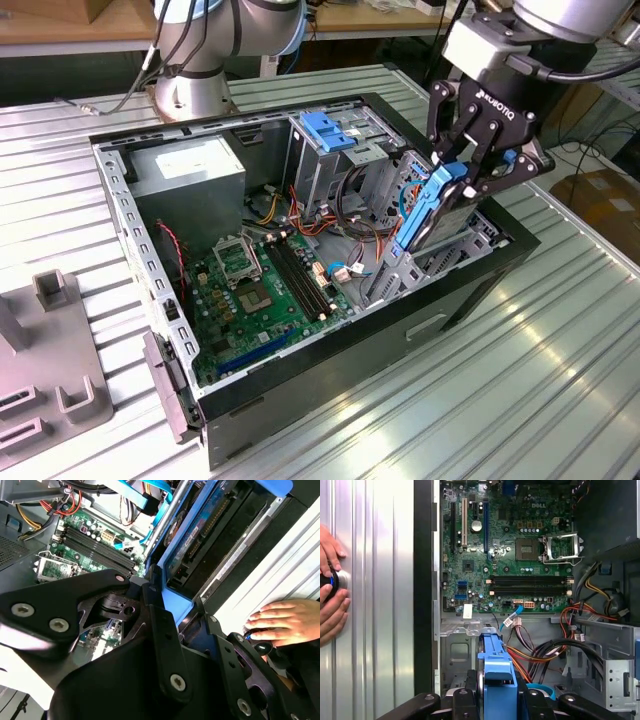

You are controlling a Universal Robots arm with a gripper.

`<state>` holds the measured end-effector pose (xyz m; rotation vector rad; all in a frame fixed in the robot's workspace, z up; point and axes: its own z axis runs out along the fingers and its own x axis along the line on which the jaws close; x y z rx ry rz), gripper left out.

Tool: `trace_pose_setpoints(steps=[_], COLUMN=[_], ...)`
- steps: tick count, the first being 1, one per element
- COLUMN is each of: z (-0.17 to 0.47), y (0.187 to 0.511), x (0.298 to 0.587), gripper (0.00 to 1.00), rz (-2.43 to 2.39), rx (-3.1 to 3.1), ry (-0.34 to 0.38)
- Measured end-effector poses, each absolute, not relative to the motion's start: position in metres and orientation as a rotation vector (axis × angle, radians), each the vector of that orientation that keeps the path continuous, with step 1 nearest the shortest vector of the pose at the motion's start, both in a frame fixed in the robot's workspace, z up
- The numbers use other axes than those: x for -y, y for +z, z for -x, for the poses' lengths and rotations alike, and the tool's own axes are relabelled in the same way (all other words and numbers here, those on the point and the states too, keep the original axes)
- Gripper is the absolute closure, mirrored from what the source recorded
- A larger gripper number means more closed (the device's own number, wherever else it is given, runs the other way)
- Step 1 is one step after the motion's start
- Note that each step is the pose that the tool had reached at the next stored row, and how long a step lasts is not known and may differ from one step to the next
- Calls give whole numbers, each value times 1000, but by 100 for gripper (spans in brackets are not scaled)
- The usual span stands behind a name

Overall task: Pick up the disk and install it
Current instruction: 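Insert the disk into the insertion slot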

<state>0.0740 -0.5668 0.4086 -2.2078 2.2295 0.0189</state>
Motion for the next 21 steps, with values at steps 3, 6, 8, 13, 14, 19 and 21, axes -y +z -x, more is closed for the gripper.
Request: trace_pose_setpoints(steps=[3,6,8,13,14,19,21], z=[-74,-74,-74,-74,-74,-74,-74], y=[405,400,396,390,389,382,379], x=[567,567,567,567,567,567,567], gripper=[63,63,63,63,63,63,63], rz=[2208,2208,2208,2208,2208,2208,2208], rx=[-2229,-2229,-2229,-2229,-2229,-2229,-2229], ry=[19,19,19,19,19,19,19])
